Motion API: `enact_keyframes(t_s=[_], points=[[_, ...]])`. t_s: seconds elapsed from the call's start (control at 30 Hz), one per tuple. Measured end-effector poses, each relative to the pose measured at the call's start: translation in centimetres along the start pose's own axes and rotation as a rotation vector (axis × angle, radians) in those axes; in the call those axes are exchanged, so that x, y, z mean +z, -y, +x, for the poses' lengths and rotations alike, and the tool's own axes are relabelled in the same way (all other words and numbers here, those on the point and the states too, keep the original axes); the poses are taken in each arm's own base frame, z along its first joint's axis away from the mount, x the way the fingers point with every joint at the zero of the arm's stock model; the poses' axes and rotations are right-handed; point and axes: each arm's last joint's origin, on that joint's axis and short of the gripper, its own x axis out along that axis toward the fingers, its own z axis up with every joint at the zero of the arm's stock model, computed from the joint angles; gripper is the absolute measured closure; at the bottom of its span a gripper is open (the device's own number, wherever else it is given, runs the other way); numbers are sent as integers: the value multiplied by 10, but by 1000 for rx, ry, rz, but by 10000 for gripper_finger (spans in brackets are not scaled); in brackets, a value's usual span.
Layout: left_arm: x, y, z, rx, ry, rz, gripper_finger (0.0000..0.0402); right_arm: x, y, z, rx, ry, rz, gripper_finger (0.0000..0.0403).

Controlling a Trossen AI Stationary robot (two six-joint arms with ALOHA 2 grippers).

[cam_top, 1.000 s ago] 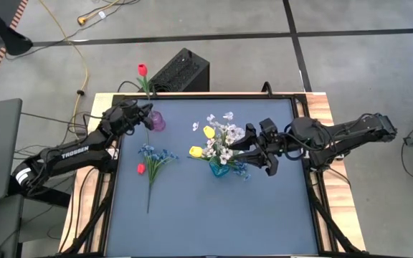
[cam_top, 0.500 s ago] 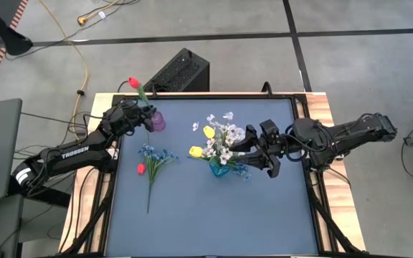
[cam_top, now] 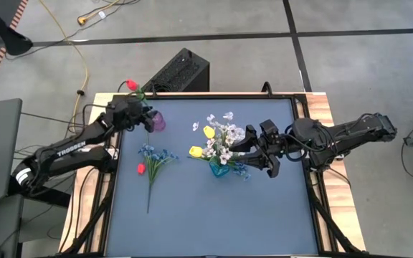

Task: Sort flowers into vase by color
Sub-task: Put the right red flower into the violet vase, then put the left blue flower into the violet vase

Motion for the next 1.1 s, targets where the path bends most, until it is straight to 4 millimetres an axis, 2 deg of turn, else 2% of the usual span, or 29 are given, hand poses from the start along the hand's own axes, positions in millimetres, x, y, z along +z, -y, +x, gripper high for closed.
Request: enact_keyframes(t_s=[0.23,0.47,0.7,0.9,1.1], points=[[29,3,-23,40,-233,53,237,-1,-1,0,45,-28,-11,165],[43,9,-54,-5,-483,-162,234,-3,-1,0,61,-62,-27,165],[31,28,-70,-210,-763,-421,234,-6,1,0,45,-89,-110,165],[24,57,-76,-216,-818,-389,234,-4,2,-1,43,-80,-140,165],[15,87,-86,-218,-796,-399,234,-4,2,-1,43,-80,-141,165]])
